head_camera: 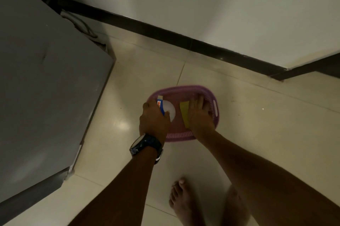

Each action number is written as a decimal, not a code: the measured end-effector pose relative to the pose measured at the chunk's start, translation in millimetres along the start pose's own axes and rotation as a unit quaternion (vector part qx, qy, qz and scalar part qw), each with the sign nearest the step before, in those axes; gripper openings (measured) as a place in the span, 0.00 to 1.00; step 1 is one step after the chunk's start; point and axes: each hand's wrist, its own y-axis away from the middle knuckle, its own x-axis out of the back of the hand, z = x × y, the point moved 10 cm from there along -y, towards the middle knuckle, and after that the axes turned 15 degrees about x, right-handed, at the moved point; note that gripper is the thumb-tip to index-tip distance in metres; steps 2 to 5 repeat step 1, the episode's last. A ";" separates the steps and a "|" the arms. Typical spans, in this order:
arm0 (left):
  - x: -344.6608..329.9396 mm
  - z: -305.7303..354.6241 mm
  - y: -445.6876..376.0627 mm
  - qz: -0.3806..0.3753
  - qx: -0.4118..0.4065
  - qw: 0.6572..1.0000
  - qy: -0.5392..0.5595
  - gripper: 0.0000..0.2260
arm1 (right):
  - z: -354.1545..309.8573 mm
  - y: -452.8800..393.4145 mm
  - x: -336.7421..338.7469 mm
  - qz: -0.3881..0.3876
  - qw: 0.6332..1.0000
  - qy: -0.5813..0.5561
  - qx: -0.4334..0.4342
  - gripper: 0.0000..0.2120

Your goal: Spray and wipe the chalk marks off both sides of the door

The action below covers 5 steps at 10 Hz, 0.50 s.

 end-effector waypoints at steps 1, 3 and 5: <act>16.5 0.6 12.3 0.023 0.016 1.000 0.000 0.36 | -7.9 16.4 25.4 -0.001 0.999 -0.010 0.038 0.48; 16.5 0.6 12.3 0.023 0.016 1.000 0.000 0.36 | -7.9 16.4 25.4 -0.001 0.999 -0.010 0.038 0.48; 16.5 0.6 12.3 0.023 0.016 1.000 0.000 0.36 | -7.9 16.4 25.4 -0.001 0.999 -0.010 0.038 0.48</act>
